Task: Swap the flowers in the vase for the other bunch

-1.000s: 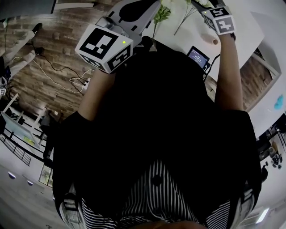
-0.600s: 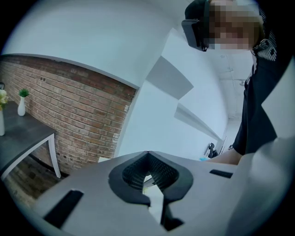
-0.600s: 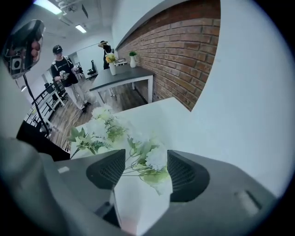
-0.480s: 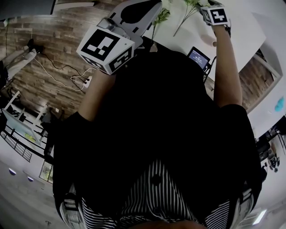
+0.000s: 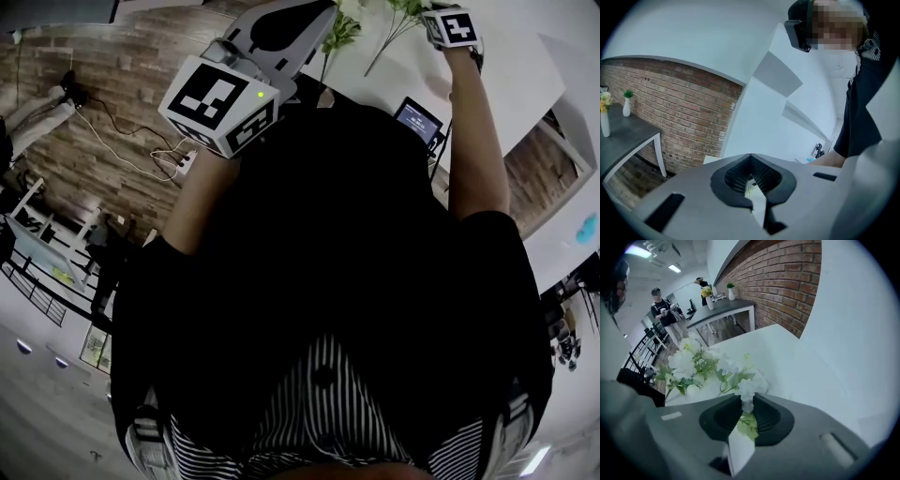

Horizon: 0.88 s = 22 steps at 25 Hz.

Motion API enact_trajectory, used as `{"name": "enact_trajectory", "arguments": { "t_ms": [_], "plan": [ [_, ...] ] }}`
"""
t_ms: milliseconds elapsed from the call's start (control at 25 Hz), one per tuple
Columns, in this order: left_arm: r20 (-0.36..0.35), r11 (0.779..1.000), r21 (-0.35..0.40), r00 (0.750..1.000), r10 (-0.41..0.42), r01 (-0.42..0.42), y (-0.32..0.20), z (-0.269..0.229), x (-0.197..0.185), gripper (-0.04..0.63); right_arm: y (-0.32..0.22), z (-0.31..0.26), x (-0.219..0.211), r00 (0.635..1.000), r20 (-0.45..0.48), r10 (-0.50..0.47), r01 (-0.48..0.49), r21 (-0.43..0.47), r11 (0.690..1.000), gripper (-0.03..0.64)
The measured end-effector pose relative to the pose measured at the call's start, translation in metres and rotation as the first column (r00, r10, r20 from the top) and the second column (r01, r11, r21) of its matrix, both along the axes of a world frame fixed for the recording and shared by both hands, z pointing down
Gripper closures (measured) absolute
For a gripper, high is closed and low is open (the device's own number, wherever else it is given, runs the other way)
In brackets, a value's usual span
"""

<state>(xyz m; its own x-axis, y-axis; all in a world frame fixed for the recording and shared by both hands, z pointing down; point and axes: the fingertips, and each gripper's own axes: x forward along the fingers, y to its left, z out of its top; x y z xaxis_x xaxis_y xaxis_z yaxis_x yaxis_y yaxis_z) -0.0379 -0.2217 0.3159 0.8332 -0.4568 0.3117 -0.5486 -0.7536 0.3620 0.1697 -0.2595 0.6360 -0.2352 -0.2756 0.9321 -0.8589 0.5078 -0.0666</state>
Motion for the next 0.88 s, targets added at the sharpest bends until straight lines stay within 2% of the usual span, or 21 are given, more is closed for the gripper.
{"name": "enact_trajectory", "arguments": {
  "t_ms": [240, 360, 600, 880],
  "plan": [
    [-0.019, 0.999, 0.012, 0.999, 0.05, -0.05, 0.002, -0.004, 0.014, 0.595, -0.001, -0.06, -0.005, 0.997, 0.076, 0.007, -0.017, 0.131, 0.991, 0.56],
    [-0.034, 0.996, 0.022, 0.996, 0.086, -0.085, 0.004, -0.008, 0.021, 0.595, -0.003, -0.105, -0.003, 0.999, 0.043, 0.008, -0.018, 0.234, 0.972, 0.56],
    [-0.064, 0.976, 0.063, 0.975, 0.214, -0.21, 0.021, -0.024, 0.057, 0.595, 0.023, -0.199, 0.028, 0.995, -0.007, 0.103, -0.09, 0.428, 0.899, 0.561],
    [-0.096, 0.935, 0.102, 0.932, 0.349, -0.34, 0.032, -0.045, 0.104, 0.595, 0.067, -0.272, 0.067, 0.971, -0.091, 0.22, -0.132, 0.563, 0.816, 0.561]
  ]
}}
